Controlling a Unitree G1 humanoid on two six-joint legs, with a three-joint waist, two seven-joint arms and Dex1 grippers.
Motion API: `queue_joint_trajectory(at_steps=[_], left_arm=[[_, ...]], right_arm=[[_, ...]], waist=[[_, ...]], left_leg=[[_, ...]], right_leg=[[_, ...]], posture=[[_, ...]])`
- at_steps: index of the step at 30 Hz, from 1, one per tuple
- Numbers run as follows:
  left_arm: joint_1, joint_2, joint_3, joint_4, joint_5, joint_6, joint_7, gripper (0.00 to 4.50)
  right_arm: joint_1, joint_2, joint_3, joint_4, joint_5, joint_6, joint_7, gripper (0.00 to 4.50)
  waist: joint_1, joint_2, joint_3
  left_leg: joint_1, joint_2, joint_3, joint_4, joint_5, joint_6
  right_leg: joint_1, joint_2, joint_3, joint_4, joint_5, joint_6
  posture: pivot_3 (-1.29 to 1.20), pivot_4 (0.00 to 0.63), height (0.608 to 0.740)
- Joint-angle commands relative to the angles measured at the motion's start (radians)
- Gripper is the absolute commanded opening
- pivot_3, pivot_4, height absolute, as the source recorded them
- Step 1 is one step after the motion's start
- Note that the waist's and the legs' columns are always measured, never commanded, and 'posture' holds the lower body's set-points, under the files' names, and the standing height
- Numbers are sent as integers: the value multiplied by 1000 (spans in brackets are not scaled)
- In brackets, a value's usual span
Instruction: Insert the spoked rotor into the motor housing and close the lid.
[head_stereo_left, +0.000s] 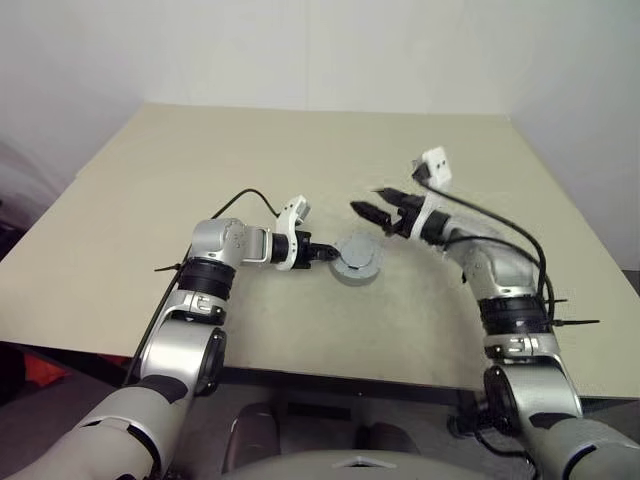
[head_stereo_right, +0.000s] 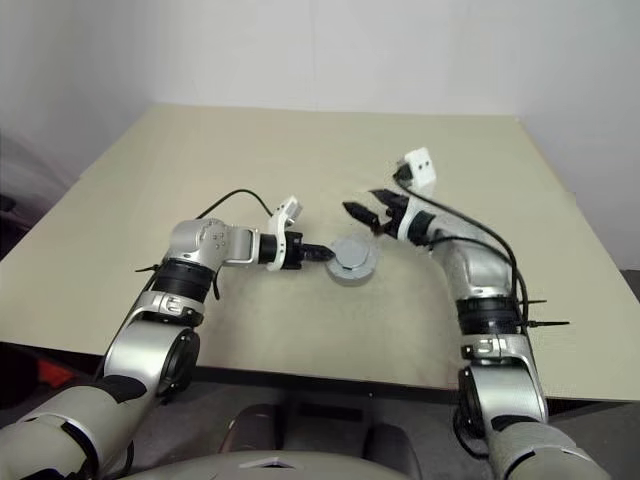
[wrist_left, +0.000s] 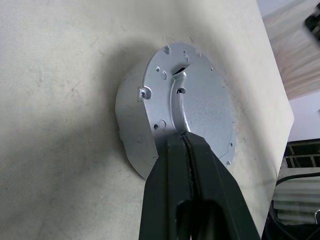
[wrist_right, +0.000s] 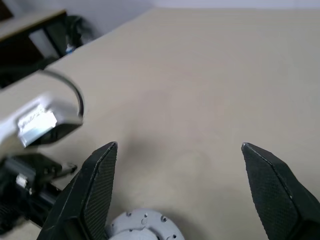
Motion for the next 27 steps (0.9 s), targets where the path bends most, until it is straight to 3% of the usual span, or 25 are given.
queue_joint_trajectory(at_steps=[1, 6, 12, 27], left_arm=[[3, -8, -14, -26, -4, 6, -5, 0], [8, -7, -16, -29, -4, 3, -4, 0], [24, -8, -20, -44, -6, 6, -1, 0], [46, 1, -16, -77, -11, 13, 15, 0]], right_arm=[[-33, -42, -98, -44, 151, 306, -27, 4479], [-43, -88, -209, 10, 253, 613, -75, 4479], [-36, -110, -287, 78, 291, 791, -89, 4479], [1, -79, -258, 245, 245, 740, -85, 4479]], waist=[[2, 0, 0], [6, 0, 0], [18, 1, 0], [22, 1, 0]], left_leg=[[0, 0, 0, 0, 0, 0], [0, 0, 0, 0, 1, -1], [2, 0, 0, 0, 2, -4], [7, 0, 0, 2, 7, -12]], right_leg=[[0, 0, 0, 0, 0, 0], [0, 0, 0, 0, 0, 0], [0, 0, 0, 2, 0, 1], [-1, 0, 1, 15, 0, 1]], posture=[[0, 0, 740], [0, 0, 740], [0, 0, 740], [0, 0, 740]])
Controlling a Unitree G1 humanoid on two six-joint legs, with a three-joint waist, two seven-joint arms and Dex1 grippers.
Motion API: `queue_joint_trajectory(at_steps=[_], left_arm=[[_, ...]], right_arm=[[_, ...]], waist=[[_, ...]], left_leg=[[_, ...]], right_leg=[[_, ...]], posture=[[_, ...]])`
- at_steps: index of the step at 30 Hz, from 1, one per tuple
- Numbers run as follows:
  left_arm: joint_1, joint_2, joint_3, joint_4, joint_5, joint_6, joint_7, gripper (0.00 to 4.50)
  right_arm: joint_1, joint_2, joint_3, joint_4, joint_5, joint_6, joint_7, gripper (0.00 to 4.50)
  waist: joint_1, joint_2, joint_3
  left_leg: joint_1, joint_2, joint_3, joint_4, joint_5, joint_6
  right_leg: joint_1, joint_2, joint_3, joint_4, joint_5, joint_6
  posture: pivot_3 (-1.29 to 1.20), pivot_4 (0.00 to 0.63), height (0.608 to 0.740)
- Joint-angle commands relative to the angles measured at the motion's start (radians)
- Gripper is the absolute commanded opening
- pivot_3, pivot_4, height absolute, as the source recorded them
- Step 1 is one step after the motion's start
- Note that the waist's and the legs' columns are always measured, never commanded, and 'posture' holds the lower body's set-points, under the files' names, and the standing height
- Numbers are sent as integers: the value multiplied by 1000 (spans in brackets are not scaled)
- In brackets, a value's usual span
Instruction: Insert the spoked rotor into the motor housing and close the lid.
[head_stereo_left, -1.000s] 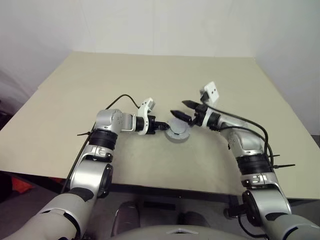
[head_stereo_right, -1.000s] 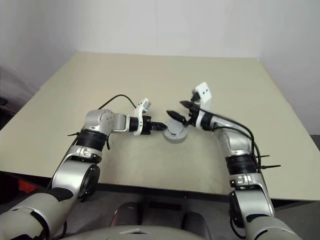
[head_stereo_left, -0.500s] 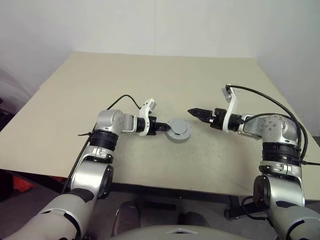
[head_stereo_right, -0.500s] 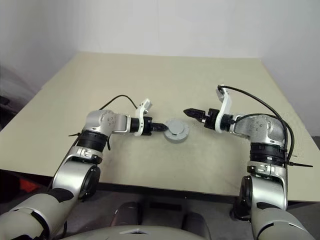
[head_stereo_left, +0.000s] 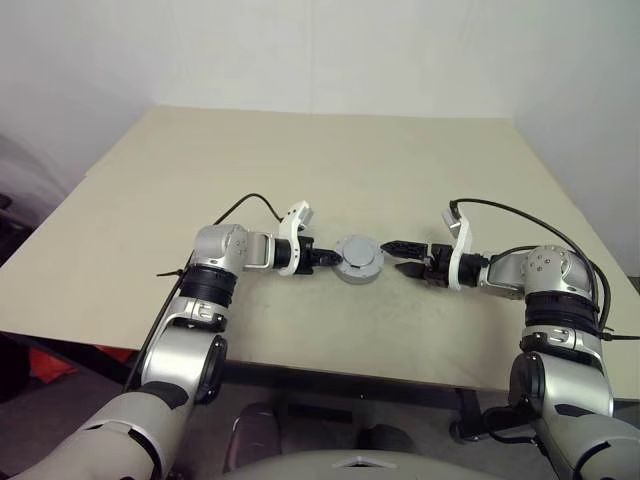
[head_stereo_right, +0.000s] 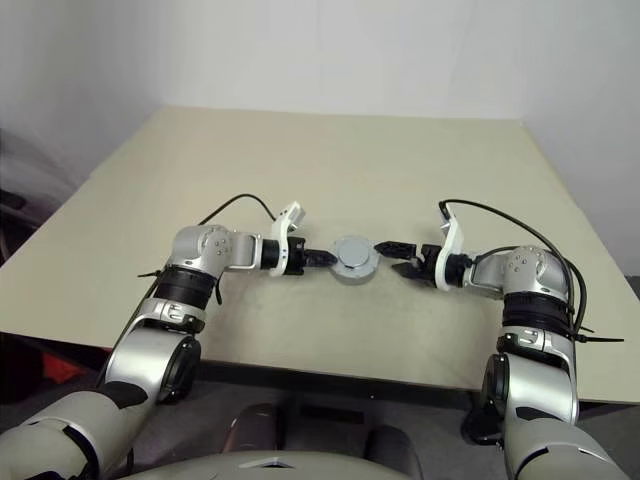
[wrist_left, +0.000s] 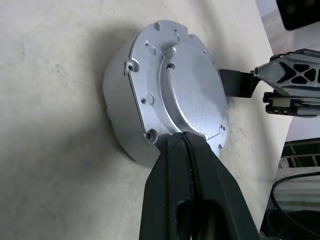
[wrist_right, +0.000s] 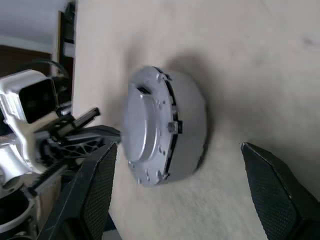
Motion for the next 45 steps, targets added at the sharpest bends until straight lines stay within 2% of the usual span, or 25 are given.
queue_joint_trajectory(at_steps=[1, 11, 21, 24, 31, 32, 45], left_arm=[[4, 7, -1, -32, 0, 7, 10, 0], [1, 8, 0, -33, -1, 4, 17, 0], [10, 14, 1, -45, -5, 10, 24, 0], [10, 13, 2, -45, -5, 8, 26, 0], [7, 14, 0, -41, -4, 3, 28, 0], [7, 14, 0, -40, -4, 2, 28, 0], [2, 17, 2, -30, 1, -13, 29, 0]], right_arm=[[-7, 36, -14, -14, 30, 19, -2, 4479], [0, 223, -79, -112, 55, 56, -97, 4479], [-17, 279, -90, -116, 30, -36, -158, 4479], [-21, 286, -99, -103, 33, -54, -169, 4479], [-26, 282, -93, -93, 42, -71, -170, 2256], [-27, 281, -92, -91, 42, -73, -170, 2057], [-43, 284, -119, -70, 53, -64, -188, 2021]], waist=[[-1, 0, 0], [-4, 1, 0], [-13, 1, 0], [-15, 1, 0], [-15, 1, 0], [-15, 1, 0], [-7, 2, 0]], left_leg=[[0, 0, 0, 0, 0, 0], [1, 1, 0, -1, 0, -1], [5, 1, 0, -6, 4, -6], [6, 1, 0, -8, 5, -9], [5, 0, 0, -9, 6, -10], [5, 0, 0, -9, 6, -10], [4, 0, 0, -9, 6, -10]], right_leg=[[0, 0, 0, 0, 0, 0], [-1, 1, 0, 1, 0, 0], [-1, 1, 1, 1, 0, 0], [-1, 1, 1, 1, -2, 4], [-2, 1, 1, 0, 1, -1], [-1, 1, 1, 0, 1, -1], [-2, 1, 0, 0, 1, -1]], posture=[[0, 0, 740], [0, 0, 740], [0, 0, 740], [0, 0, 740], [0, 0, 740], [0, 0, 740], [0, 0, 740]])
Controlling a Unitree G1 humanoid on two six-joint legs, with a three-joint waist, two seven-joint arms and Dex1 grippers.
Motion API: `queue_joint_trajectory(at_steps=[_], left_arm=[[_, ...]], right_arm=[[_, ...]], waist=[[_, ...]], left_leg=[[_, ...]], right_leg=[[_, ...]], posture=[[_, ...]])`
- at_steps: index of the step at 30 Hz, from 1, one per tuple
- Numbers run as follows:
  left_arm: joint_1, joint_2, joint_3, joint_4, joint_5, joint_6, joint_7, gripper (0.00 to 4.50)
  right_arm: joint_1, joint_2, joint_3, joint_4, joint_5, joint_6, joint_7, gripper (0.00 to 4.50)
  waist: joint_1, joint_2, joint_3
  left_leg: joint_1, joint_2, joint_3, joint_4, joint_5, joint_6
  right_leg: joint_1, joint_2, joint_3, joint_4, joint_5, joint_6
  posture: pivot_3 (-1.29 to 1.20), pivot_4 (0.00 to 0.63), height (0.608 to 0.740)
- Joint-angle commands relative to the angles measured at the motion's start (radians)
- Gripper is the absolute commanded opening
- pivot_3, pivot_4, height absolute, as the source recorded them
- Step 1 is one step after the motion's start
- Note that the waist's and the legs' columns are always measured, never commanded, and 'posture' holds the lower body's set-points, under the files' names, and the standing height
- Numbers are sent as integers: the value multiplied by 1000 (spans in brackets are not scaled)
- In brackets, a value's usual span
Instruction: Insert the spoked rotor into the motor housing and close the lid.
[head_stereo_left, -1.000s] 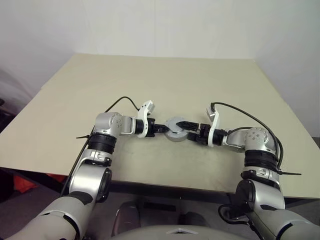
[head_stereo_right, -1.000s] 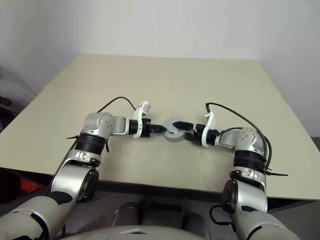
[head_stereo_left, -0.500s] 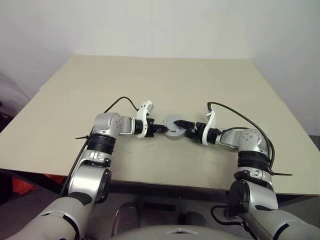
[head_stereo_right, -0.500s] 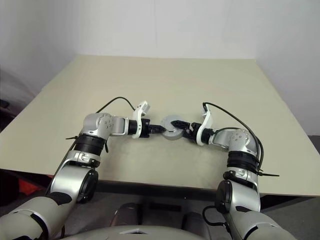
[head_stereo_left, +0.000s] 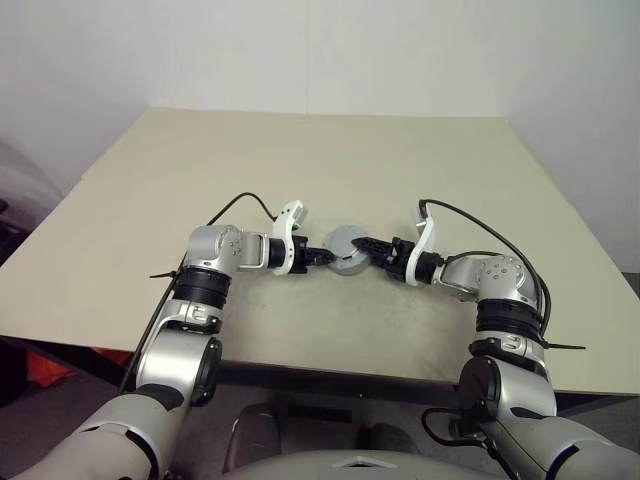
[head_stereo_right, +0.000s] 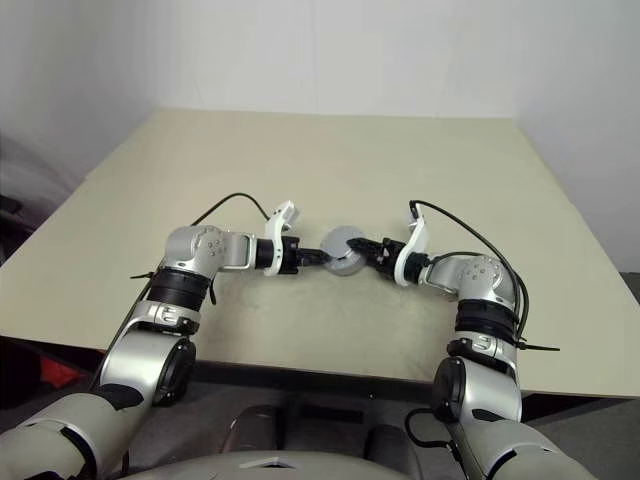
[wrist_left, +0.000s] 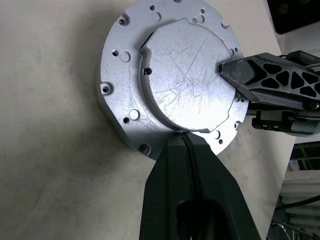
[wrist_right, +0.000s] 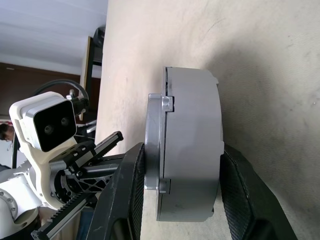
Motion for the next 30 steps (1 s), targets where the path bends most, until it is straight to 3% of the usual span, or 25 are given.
queue_joint_trajectory(at_steps=[1, 11, 25, 30], left_arm=[[-11, -4, 1, -4, 5, -13, 6, 0], [39, 20, 78, -91, -32, -111, -15, 0], [93, 74, 381, -122, -146, -140, 113, 0], [129, 97, 439, -126, -168, -147, 148, 1162]], right_arm=[[-44, 24, -13, 10, 36, 7, -13, 2021], [-96, 85, -171, 93, 79, -34, -123, 2021], [-201, 158, -295, 105, 208, -116, -241, 2021], [-251, 189, -316, 36, 313, -58, -306, 2021]], waist=[[0, 0, 0], [-19, 1, 0], [-20, 2, 2], [-16, 2, 2]], left_leg=[[0, 0, 0, 0, 0, 0], [-3, 0, 0, -1, 0, 0], [-13, 1, 0, 0, 0, 0], [-15, 1, 0, 0, 0, 1]], right_leg=[[0, 0, 0, 0, 0, 0], [-4, 0, 0, 0, 0, 0], [-14, 1, -1, 1, 1, -1], [-16, 1, -1, 1, 2, 1]], posture=[[0, 0, 740], [0, 0, 740], [0, 0, 740], [0, 0, 740]])
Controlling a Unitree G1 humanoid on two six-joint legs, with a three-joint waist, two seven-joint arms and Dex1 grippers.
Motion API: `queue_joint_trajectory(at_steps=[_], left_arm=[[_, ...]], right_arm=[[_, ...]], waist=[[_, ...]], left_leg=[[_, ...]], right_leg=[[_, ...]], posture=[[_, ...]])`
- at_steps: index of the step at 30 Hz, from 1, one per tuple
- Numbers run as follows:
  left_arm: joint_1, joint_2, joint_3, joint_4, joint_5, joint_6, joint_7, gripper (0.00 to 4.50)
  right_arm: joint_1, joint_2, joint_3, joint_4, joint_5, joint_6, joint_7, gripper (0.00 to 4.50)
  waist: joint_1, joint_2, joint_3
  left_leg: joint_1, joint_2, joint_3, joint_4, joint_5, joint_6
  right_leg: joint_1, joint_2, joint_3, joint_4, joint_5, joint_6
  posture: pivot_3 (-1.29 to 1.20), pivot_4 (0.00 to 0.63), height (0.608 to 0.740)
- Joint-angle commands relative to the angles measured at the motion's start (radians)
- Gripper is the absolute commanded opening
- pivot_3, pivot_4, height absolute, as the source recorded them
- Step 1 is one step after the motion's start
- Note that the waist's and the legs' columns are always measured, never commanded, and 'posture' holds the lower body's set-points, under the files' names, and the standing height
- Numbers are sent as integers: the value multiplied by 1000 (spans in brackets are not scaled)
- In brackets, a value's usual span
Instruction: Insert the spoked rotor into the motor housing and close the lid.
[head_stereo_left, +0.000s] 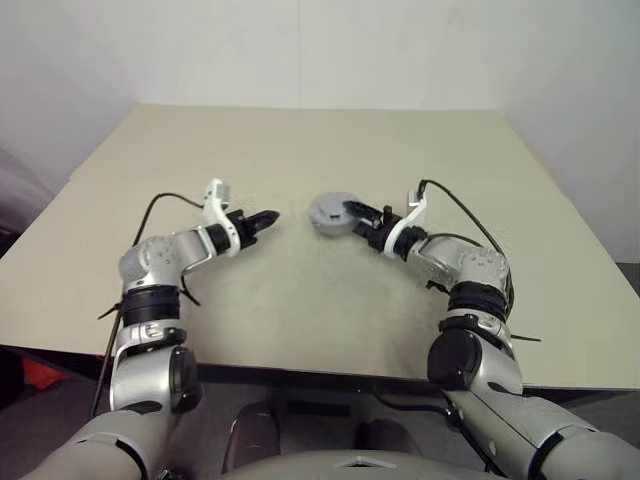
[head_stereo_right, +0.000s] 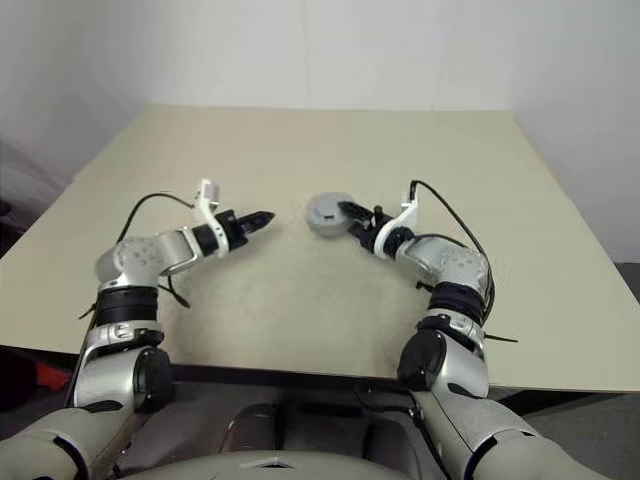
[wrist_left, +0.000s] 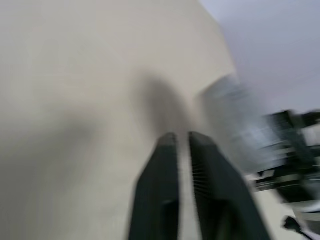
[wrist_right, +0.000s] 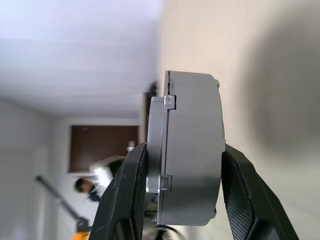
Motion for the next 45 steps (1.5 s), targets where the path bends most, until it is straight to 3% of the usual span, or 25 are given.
queue_joint_trajectory(at_steps=[1, 10, 14, 20, 29, 34, 38, 42, 45], left_arm=[[-7, 2, 51, -29, -47, -22, 23, 1537], [-1, -19, 86, -44, -148, 39, 19, 4486], [-21, -30, 156, -42, -317, 229, 11, 4486], [-55, -58, 169, 4, -395, 260, 18, 4486], [-135, -105, 116, 153, -354, 192, 2, 4486], [-143, -108, 71, 144, -352, 188, -26, 4486], [-135, -89, 71, 151, -351, 181, -33, 3609], [-130, -82, 73, 148, -354, 175, -33, 2325], [-128, -82, 79, 143, -358, 171, -30, 2273]], right_arm=[[-65, 18, -7, -86, 118, 40, -26, 2021], [-58, 7, 27, -110, 184, 84, -65, 2021], [-31, 7, 62, -124, 182, 113, -60, 2021], [17, 31, 117, -204, 230, 203, -41, 2021], [25, 44, 142, -259, 269, 220, -50, 2021], [41, 23, 156, -252, 259, 198, -46, 2021], [53, 5, 170, -234, 246, 177, -31, 2021], [50, -2, 183, -215, 238, 158, -25, 2021], [38, 2, 184, -213, 245, 153, -37, 2021]], waist=[[4, 0, 0], [8, 0, 0], [8, 0, 0], [10, 0, 0], [22, -1, 0], [26, -1, 0], [25, -1, 0], [26, -1, 0], [26, -1, 0]], left_leg=[[-1, 0, 0, 0, 0, 0], [-1, 0, -1, 2, 0, 0], [-2, 0, -1, 2, 0, -1], [-2, 0, -1, 2, 0, -1], [-2, 0, -2, 4, 1, -1], [-3, 0, -2, 5, 1, -1], [-3, 0, -2, 6, 1, -1], [-3, 0, -2, 7, 1, -1], [-4, 0, -3, 9, 1, -1]], right_leg=[[0, 0, -1, 0, 1, 2], [0, 0, -1, 1, 2, 3], [0, 0, -1, 1, 2, 3], [0, 0, -1, 1, 2, 3], [1, 0, 0, 1, 3, 5], [1, 0, 0, 1, 3, 6], [1, 0, 0, 2, 4, 6], [1, 0, 0, 2, 4, 6], [2, 0, 0, 2, 4, 6]], posture=[[0, 0, 740], [0, 0, 740], [0, 0, 740], [0, 0, 740], [0, 0, 740], [0, 0, 740], [0, 0, 740], [0, 0, 740], [0, 0, 740]])
